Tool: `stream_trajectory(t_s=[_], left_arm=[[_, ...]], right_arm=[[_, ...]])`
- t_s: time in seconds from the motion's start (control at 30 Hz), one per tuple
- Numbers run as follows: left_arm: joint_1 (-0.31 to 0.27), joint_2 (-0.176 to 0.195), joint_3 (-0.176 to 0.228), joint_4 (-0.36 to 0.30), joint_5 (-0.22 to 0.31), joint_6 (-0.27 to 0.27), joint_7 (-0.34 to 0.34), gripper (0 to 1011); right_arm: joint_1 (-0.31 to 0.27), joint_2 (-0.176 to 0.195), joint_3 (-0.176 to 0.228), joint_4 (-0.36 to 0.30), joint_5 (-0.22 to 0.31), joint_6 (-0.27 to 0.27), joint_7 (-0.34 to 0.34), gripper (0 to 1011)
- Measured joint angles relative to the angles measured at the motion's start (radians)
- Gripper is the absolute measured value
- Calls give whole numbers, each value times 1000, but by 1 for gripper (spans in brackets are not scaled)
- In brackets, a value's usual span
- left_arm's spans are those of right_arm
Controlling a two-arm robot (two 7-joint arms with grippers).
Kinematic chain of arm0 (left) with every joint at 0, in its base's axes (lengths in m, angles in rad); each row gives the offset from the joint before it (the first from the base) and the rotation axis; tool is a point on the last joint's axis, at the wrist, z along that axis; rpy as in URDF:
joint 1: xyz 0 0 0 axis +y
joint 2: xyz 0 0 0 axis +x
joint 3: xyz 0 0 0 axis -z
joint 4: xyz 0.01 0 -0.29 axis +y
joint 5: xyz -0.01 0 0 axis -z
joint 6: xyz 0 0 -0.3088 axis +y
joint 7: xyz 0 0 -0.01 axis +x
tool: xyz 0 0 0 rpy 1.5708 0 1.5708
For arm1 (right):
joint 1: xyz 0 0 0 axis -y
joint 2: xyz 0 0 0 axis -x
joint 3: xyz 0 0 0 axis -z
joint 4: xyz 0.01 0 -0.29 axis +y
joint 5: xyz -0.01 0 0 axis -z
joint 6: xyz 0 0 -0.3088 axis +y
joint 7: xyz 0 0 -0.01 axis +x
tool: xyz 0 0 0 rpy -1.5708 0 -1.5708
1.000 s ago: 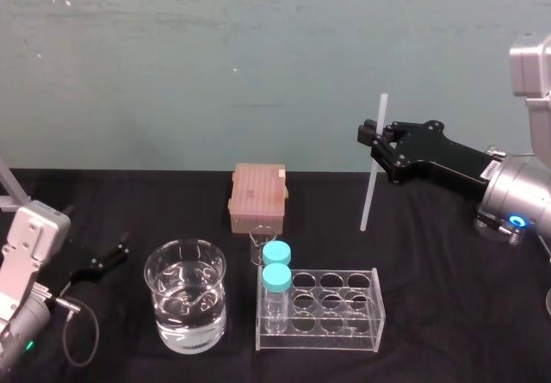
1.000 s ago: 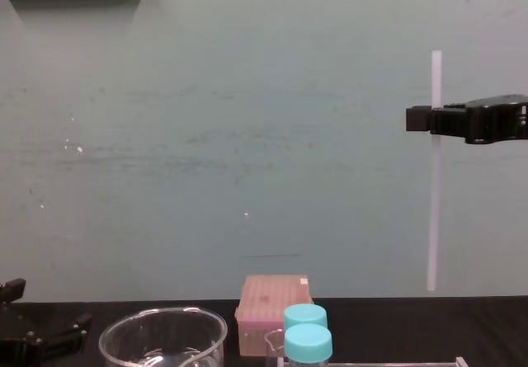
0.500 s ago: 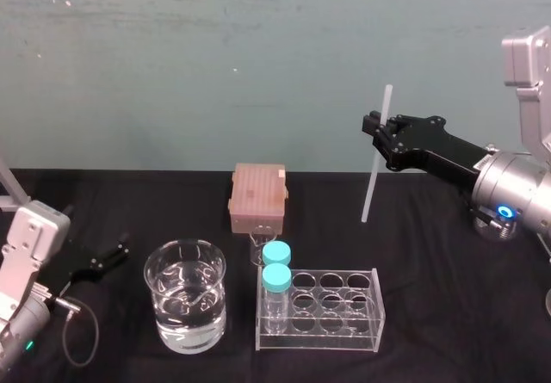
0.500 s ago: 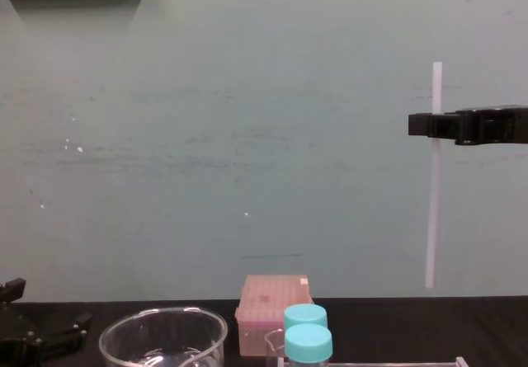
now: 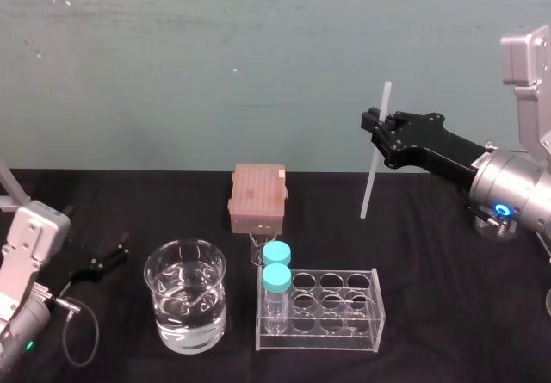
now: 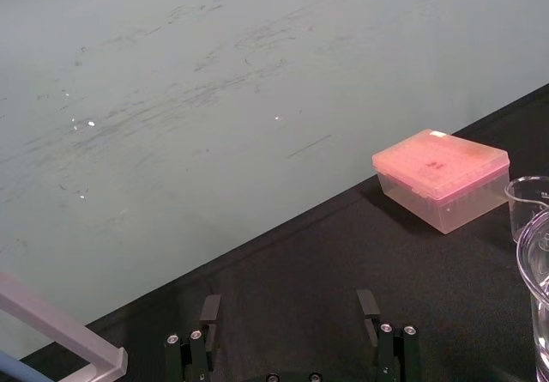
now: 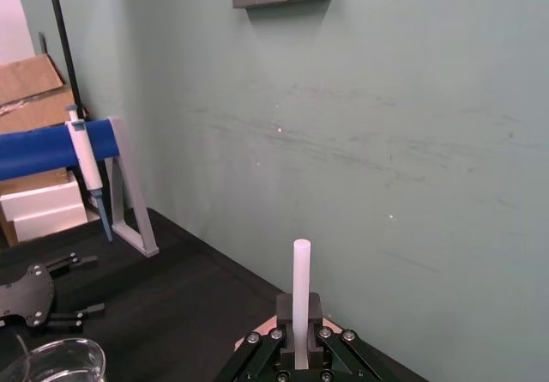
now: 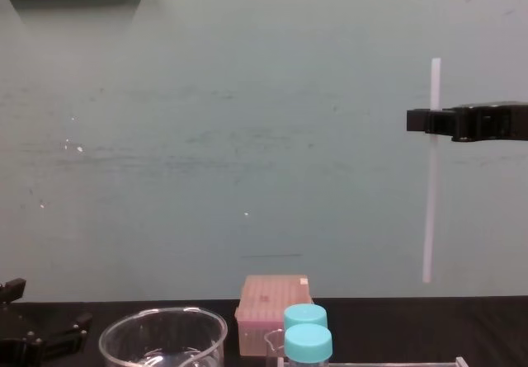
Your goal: Pick up the stirring rod with one hand, then place it down.
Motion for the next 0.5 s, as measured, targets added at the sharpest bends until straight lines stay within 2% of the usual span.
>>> stream_trajectory(t_s=[0.5], left_arm=[[0, 0, 0, 0, 0, 0, 0, 1005]], right_arm=[[0, 0, -1, 0, 0, 0, 1, 72]])
